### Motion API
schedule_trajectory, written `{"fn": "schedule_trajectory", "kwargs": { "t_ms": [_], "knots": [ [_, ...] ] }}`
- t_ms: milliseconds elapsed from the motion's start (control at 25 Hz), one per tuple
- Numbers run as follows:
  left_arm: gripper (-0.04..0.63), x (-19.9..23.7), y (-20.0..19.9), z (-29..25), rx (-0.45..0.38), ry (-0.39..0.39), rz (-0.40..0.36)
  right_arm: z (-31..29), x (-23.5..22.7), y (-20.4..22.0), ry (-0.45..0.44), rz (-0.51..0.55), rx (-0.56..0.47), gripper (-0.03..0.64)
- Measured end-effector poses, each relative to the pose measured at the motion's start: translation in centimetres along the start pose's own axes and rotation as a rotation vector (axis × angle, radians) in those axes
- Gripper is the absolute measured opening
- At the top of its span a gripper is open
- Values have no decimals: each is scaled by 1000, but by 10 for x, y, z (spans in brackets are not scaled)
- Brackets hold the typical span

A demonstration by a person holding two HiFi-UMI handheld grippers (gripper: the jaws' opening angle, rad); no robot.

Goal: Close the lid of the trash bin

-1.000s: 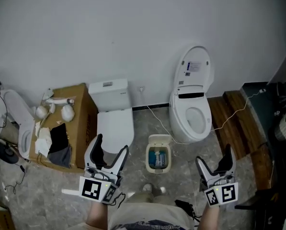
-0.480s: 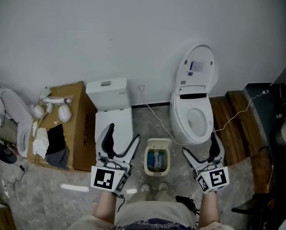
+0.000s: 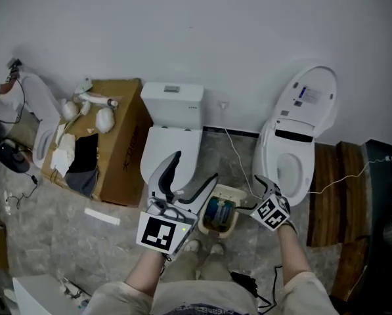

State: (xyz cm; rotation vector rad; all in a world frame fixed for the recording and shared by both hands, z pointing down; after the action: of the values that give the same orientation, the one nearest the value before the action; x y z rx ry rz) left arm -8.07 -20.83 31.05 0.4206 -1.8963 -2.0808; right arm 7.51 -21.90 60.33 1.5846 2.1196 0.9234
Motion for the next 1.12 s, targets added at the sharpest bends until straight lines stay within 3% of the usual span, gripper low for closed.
{"fn": "schedule_trajectory", "kwargs": {
  "t_ms": [160,320,560,840,1120],
  "knots": [
    [351,7,6,-9,2,-63,-25,-82,10,46,-215,56,182,558],
    [351,16,19,-7,15,-128,-31,-136,12,77,-307,53,293,558],
    [351,30,54,-3,86,-172,-63,-197,19,109,-384,21,368,557],
    [351,39,72,-2,119,-179,-89,-214,38,143,-440,-30,465,557],
    [351,39,73,1,123,-151,-104,-215,54,146,-431,-45,442,558]
  ]
}}
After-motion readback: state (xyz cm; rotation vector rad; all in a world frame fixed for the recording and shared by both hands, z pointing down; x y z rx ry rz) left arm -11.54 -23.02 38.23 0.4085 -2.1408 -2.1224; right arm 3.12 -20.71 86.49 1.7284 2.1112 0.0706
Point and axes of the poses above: the fingertips, and each gripper's own axes: z backward along the fingers, x to its left, y out of its underside, the point moved 1 cm from there along z, backward along the fingers, and after that the axes turned 2 degrees about -y, right-handed, at the moved point
